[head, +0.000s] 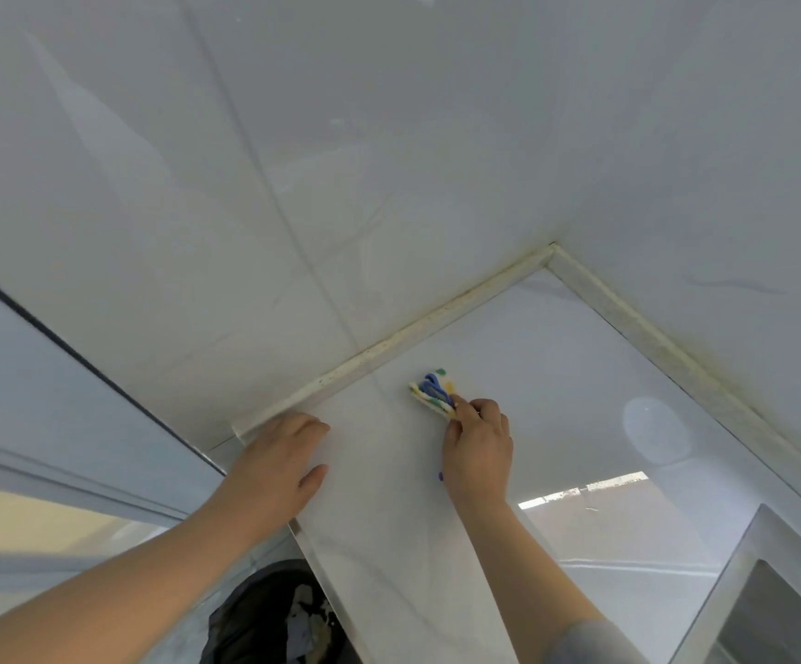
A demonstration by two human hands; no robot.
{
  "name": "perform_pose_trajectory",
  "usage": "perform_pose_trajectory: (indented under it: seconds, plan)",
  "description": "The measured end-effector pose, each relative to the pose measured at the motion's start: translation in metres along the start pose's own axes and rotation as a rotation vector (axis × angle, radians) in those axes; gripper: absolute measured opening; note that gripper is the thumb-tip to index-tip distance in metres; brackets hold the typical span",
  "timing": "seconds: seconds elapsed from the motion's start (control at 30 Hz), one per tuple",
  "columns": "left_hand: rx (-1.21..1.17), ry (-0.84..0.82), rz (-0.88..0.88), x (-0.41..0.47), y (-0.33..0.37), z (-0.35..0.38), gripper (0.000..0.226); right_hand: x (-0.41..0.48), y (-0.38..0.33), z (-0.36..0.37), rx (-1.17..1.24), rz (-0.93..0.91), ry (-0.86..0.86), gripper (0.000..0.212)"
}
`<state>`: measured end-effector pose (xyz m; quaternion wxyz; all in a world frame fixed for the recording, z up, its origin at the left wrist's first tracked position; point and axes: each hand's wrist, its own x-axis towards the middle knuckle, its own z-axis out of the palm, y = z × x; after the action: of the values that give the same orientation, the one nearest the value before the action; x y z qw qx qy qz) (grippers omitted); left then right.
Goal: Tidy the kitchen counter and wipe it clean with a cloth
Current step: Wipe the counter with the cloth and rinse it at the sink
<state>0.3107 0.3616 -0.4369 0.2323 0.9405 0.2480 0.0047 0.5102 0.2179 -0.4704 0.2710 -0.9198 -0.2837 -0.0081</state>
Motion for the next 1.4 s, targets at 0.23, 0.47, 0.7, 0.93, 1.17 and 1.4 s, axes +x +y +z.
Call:
perform_pose_trajectory:
  seconds: [0.23, 0.47, 0.7, 0.93, 1.17, 1.4]
  plan:
    - [0.274, -0.229, 0.029, -0.040, -0.026, -0.008, 0.062, -0.030, -0.049, 0.018, -0.014, -0.219, -0.091, 0.044]
    - [0.151, -0.227, -0.020, -0.079, -0.056, -0.020, 0.077, -0.098, -0.082, 0.009, 0.082, -0.171, -0.434, 0.041]
    - [0.098, -0.241, -0.089, -0.103, -0.072, -0.037, 0.057, -0.138, -0.112, -0.032, 0.418, 0.131, -0.827, 0.017]
    - [0.077, -0.210, 0.034, -0.085, -0.042, -0.046, 0.059, -0.102, -0.100, -0.069, 0.575, 0.430, -0.567, 0.027]
    - [0.104, -0.204, 0.161, -0.012, 0.012, -0.036, 0.061, -0.034, -0.032, -0.109, 0.540, 0.464, -0.302, 0.021]
    - [0.225, -0.271, 0.181, 0.081, 0.074, -0.005, 0.068, 0.065, 0.059, -0.135, 0.272, 0.373, -0.163, 0.021]
